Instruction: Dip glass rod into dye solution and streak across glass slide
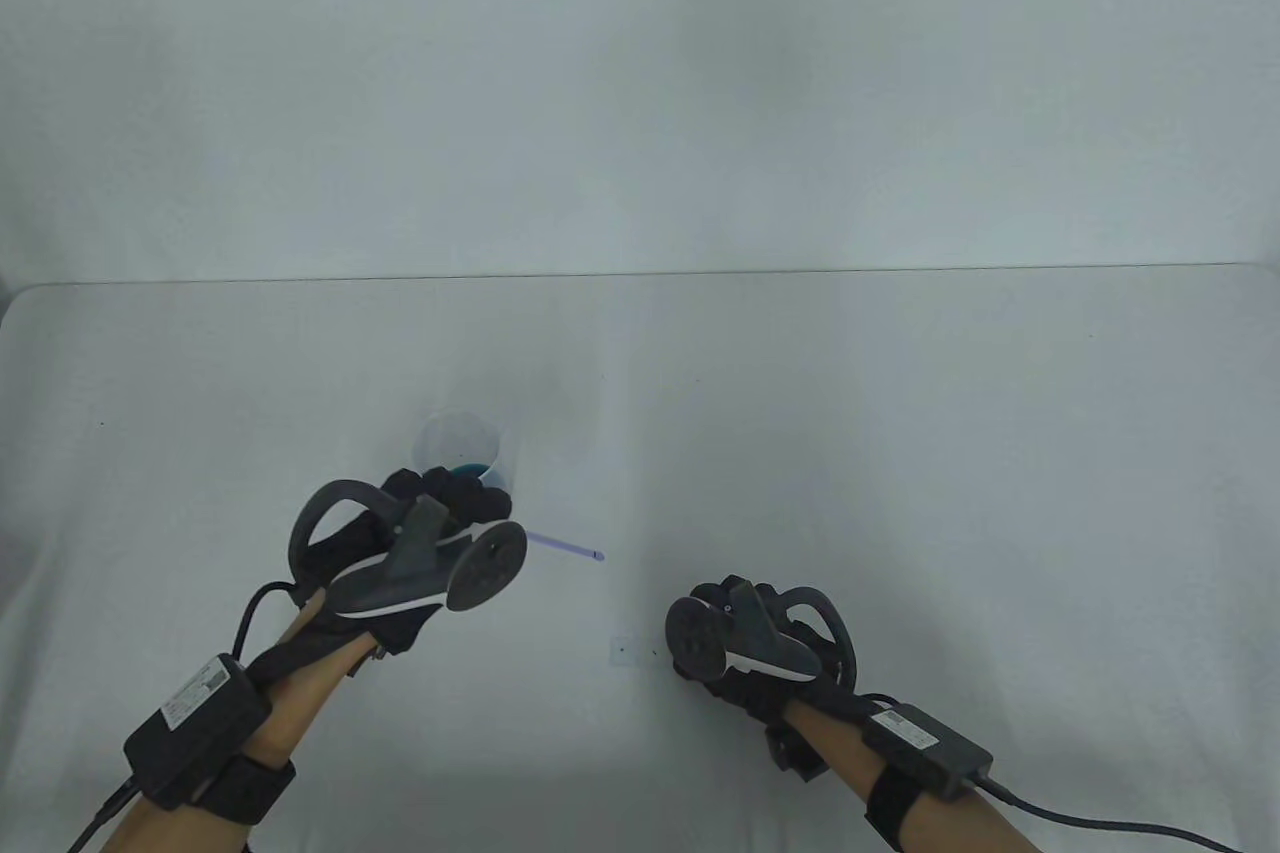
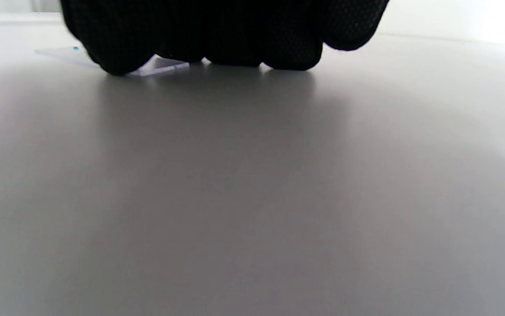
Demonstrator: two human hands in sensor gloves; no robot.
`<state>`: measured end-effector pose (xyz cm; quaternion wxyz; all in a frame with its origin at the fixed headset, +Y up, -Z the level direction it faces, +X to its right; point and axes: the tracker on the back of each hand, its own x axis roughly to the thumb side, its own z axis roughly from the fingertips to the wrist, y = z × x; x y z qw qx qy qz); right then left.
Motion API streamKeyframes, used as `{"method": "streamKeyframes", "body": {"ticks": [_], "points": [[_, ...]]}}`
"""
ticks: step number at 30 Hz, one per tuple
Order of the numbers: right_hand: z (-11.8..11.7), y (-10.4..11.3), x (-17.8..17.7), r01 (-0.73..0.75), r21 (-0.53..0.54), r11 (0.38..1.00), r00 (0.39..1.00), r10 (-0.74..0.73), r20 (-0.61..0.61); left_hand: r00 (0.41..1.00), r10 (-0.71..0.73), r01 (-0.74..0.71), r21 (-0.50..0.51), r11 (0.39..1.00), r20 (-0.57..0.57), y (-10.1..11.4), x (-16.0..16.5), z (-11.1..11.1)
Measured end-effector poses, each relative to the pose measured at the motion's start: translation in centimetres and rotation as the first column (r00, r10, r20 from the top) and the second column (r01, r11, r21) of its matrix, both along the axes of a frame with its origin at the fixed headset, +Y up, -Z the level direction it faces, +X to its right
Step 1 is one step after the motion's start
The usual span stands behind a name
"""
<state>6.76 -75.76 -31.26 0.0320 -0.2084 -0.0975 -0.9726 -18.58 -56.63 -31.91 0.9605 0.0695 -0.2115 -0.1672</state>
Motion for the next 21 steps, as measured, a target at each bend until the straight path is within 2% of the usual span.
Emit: {"method": "streamKeyframes", "body": {"ticks": [4, 8, 11, 15, 21], "points": [[0.0, 0.0, 0.0, 0.0, 0.0, 1.0, 1.0, 0.0, 0.0, 0.991, -0.007, 0.018, 0.088, 0.996, -0.131, 2.9, -2.8, -1.9], [0.0, 0.0, 0.0, 0.005, -0.005, 1.0, 1.0, -0.005, 0.006, 0.969, -0.01, 0.031, 0.082, 0.996, -0.245, 3.0, -4.6, -4.1], [0.0, 0.0, 0.0, 0.006, -0.005, 1.0, 1.0, -0.006, 0.006, 0.946, -0.059, 0.084, 0.066, 0.994, -0.319, 1.8, -5.3, -5.9], [0.0, 0.0, 0.0, 0.006, -0.005, 1.0, 1.0, -0.006, 0.006, 0.92, -0.111, 0.129, 0.024, 0.991, -0.375, -0.9, -5.5, -7.9], [0.0, 0.0, 0.0, 0.008, -0.004, 1.0, 1.0, -0.008, 0.006, 0.917, -0.154, 0.161, -0.012, 0.987, -0.369, -4.9, -4.5, -9.3]]}}
